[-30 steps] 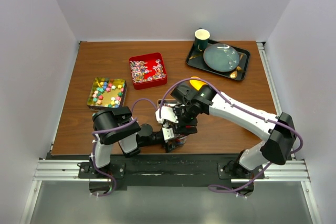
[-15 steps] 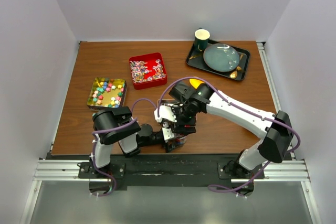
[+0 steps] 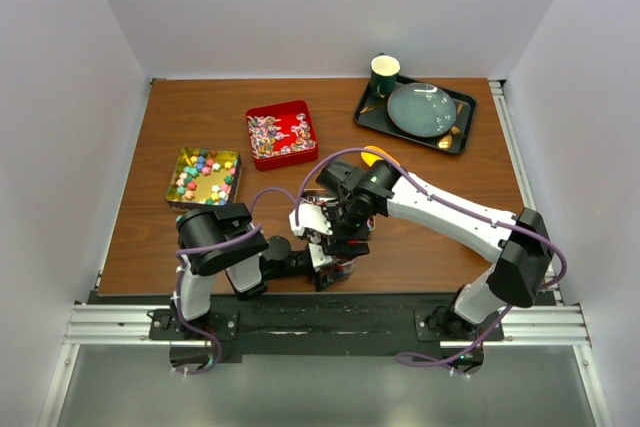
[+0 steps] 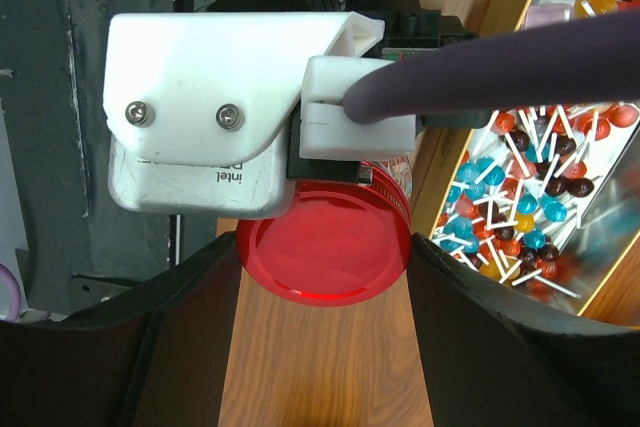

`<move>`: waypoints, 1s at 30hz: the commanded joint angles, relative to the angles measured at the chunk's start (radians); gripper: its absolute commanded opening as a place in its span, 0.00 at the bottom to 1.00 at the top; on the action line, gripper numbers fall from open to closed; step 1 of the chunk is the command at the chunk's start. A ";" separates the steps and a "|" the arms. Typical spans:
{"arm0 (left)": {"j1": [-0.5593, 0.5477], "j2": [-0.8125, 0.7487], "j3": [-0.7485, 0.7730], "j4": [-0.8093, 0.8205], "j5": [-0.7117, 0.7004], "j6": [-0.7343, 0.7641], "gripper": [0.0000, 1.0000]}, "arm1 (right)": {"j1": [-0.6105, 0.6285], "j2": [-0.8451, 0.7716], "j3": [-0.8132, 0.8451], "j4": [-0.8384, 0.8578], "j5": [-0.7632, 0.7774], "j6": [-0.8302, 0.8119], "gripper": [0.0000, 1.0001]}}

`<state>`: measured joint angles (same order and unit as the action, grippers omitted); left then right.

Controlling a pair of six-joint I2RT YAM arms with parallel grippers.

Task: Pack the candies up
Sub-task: Close the bottle lid on the packing bottle.

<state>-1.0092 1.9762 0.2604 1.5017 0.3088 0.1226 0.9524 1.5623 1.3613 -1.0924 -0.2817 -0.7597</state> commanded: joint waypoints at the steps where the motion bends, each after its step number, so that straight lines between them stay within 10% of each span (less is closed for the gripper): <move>1: 0.006 0.062 -0.032 0.247 -0.070 0.103 0.60 | 0.005 -0.008 0.032 0.031 -0.001 0.017 0.66; 10: 0.006 0.050 -0.043 0.256 -0.083 0.114 0.59 | 0.000 -0.067 0.051 0.020 0.015 0.082 0.99; 23: 0.006 0.033 -0.050 0.244 -0.066 0.114 0.35 | -0.090 -0.165 0.027 -0.098 -0.037 0.026 0.99; 27: 0.004 0.044 -0.039 0.232 -0.060 0.107 0.19 | -0.113 -0.176 0.036 -0.034 -0.094 0.054 0.86; 30: 0.004 0.050 -0.032 0.218 -0.074 0.101 0.00 | -0.113 -0.148 0.041 0.026 -0.158 0.078 0.55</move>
<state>-1.0103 1.9705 0.2543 1.5009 0.3069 0.1406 0.8352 1.4017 1.3796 -1.1439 -0.3264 -0.7147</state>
